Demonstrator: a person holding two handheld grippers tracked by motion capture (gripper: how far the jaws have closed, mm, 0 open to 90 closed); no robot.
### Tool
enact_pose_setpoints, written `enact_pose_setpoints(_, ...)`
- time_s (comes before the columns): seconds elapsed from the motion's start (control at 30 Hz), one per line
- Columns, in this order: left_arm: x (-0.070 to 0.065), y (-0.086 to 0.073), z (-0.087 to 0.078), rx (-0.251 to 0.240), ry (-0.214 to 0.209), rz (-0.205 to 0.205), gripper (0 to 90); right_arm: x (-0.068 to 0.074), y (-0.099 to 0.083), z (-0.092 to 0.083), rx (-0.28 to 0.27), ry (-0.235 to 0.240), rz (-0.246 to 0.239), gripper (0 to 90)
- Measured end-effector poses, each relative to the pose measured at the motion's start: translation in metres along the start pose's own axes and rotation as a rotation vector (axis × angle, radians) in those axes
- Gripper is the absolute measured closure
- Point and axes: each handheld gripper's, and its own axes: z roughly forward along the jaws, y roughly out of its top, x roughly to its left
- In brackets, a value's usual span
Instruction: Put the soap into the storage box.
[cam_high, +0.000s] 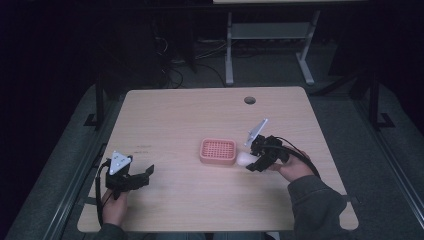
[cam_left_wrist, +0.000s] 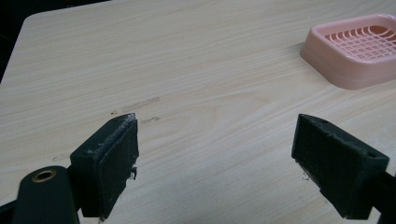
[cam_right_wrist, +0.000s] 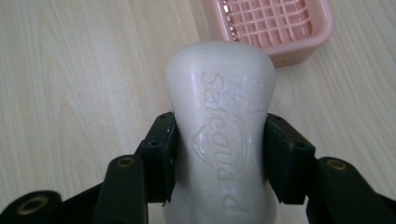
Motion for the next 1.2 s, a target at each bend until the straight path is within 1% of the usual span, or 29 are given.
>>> enact_pose_setpoints(0.13, 0.0, 0.0, 0.0, -0.001, 0.001, 0.002, 14.1, -0.002, 0.005, 0.0, 0.003, -0.001, -0.013, 49.0)
enact_pose_setpoints(0.27, 0.0, 0.0, 0.001, 0.003, -0.001, 0.004, 14.1, -0.004, 0.009, 0.0, -0.002, 0.005, -0.014, 49.0)
enact_pose_setpoints(0.53, -0.001, 0.0, 0.001, 0.004, -0.002, 0.007, 14.1, -0.007, 0.019, 0.002, 0.012, 0.01, -0.024, 49.0)
enact_pose_setpoints(0.7, -0.001, 0.0, 0.001, -0.001, -0.002, 0.004, 14.1, -0.009, 0.024, 0.003, 0.011, 0.011, -0.03, 49.0)
enact_pose_setpoints(0.77, -0.001, 0.0, 0.001, -0.001, -0.002, 0.003, 14.1, -0.011, 0.025, 0.003, 0.003, 0.018, -0.031, 49.0)
enact_pose_setpoints(1.0, 0.0, 0.0, 0.001, 0.002, -0.004, 0.008, 14.1, -0.014, 0.033, 0.007, 0.016, 0.021, -0.035, 49.0)
enact_pose_setpoints(1.2, 0.0, 0.0, 0.001, 0.004, -0.004, 0.004, 14.1, -0.017, 0.04, 0.009, 0.023, 0.025, -0.047, 49.0)
